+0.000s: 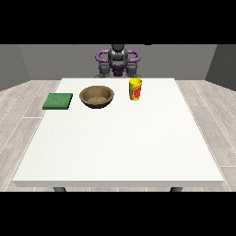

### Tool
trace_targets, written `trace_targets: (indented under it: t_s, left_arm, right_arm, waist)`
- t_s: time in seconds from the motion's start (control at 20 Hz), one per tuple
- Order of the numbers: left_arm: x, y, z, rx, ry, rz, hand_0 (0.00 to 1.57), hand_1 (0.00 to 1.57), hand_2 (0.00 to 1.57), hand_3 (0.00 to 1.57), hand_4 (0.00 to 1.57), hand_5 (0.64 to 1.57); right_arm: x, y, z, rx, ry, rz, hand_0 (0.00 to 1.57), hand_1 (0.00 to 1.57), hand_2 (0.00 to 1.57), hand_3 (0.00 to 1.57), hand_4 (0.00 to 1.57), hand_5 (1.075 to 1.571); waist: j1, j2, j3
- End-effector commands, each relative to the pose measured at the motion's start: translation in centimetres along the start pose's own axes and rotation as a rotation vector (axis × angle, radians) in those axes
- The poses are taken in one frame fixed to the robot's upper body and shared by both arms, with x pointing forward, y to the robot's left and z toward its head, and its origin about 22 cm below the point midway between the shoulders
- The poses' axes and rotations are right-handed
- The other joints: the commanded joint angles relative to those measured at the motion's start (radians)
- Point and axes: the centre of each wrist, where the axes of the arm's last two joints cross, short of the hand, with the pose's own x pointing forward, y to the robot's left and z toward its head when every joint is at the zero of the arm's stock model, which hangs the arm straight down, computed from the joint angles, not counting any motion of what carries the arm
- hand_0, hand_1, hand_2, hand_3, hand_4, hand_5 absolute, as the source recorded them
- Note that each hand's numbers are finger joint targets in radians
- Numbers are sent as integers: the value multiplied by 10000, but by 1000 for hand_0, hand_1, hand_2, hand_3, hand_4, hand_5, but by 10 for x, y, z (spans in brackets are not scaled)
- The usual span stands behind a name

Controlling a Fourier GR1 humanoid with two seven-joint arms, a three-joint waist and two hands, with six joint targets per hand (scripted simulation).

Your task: Pick the cup and pour the ball into the bowl, then pick the bowl and place it on the pad

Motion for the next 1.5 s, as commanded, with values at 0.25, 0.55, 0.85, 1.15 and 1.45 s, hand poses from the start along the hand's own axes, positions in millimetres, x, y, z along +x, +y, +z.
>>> trace_targets:
  t_s: [0.25,0.55,0.85,1.15,1.45]
  left_arm:
    - [-30,-10,-28,-165,-2495,-766,0,0,0,0,0,1504]
    - [-38,-13,-58,299,-3154,-1421,0,0,0,0,0,1500]
    - [-46,27,-92,602,-3570,-1609,0,0,0,0,0,1476]
    - [-87,21,-110,1201,-3522,-1837,0,0,0,0,0,1454]
    - [-111,17,-111,889,-3185,-2093,0,0,0,0,0,1499]
  right_arm:
    - [-23,-23,-24,439,-2087,-13,0,0,0,0,346,1571]
    - [-23,-67,-32,639,-2607,116,0,0,0,0,296,1571]
    - [-19,-72,-50,610,-2998,212,0,0,0,0,266,1569]
    - [-41,-62,-41,1226,-2870,81,0,0,0,0,243,1571]
    - [-33,-106,-57,684,-2849,136,0,0,0,0,241,1570]
  waist:
    - [-44,2725,2]
    - [-499,3247,1]
    - [-392,3626,-3]
    - [-1018,3800,-4]
    - [-664,3685,-2]
